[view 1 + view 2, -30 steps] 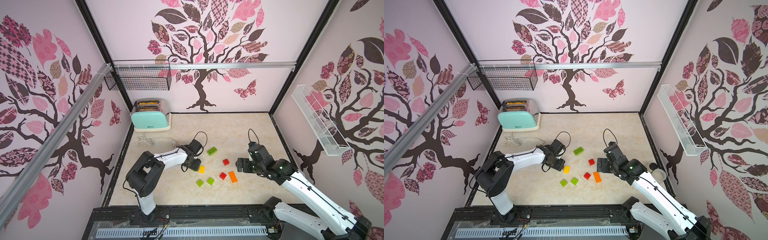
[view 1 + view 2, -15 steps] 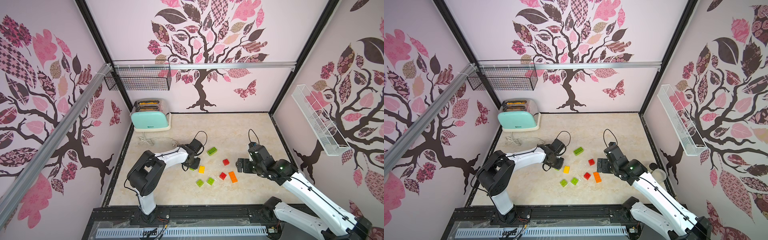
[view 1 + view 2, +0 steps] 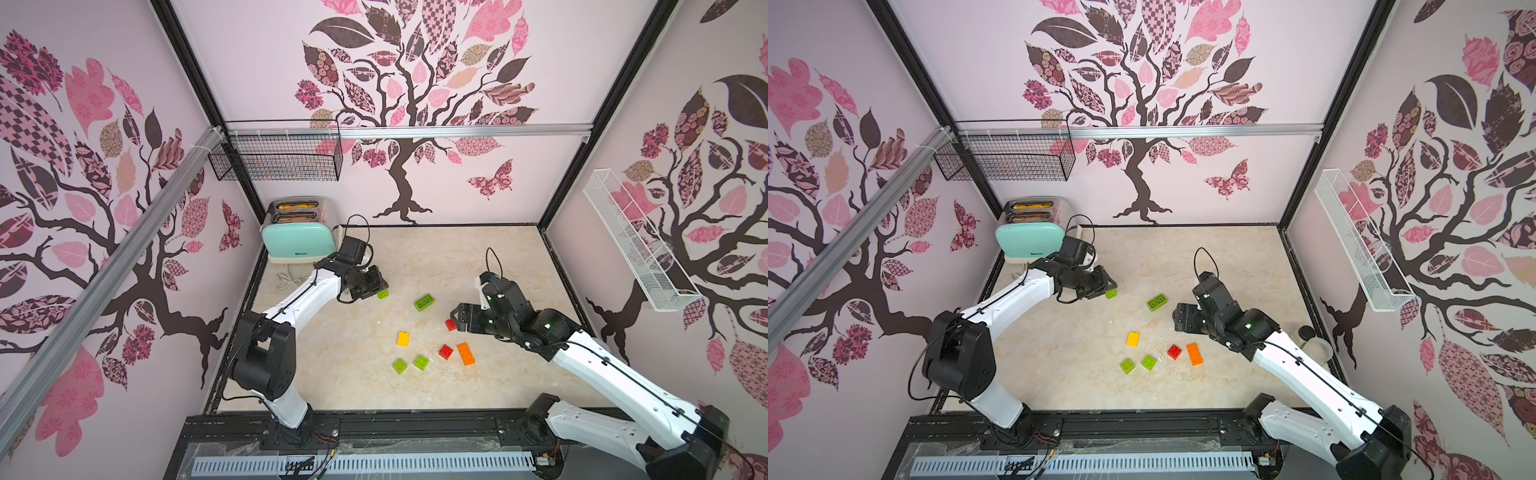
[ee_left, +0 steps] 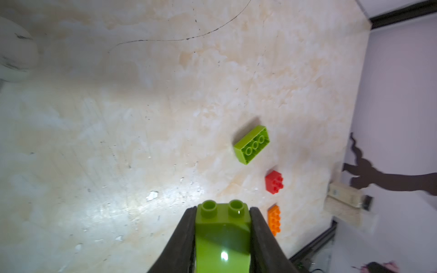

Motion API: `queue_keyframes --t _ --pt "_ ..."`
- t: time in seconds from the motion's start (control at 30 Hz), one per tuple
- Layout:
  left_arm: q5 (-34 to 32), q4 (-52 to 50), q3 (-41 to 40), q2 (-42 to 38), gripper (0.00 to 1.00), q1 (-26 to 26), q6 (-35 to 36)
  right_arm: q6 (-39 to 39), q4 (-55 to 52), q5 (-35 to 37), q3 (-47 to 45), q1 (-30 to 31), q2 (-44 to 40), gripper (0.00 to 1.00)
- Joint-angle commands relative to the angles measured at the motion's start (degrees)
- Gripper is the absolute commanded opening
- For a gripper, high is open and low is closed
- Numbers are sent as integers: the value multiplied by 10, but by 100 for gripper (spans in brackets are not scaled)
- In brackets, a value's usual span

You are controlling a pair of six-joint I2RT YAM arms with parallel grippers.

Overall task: Assemble a giraffe with lego
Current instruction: Pick up the lego brick from the center of the board.

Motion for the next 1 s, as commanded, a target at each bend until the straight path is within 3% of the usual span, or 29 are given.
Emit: queue_keyframes --t 0.0,0.17,0.23,0.33,0.6,0.97 --pt "119 81 -36 -14 10 2 -192 54 121 -16 14 15 10 80" --pt "131 336 -200 -67 8 -1 -455 74 195 -4 21 51 47 80" --pt "122 390 -243 -84 6 -2 -522 64 205 15 31 74 71 79" --pt "120 403 -251 -96 1 -2 -560 56 227 25 40 96 111 78" --pt "142 399 -248 -103 0 -3 -652 20 259 42 83 118 209 71" --pt "154 422 -242 -91 0 -6 -681 -11 265 71 161 118 318 62"
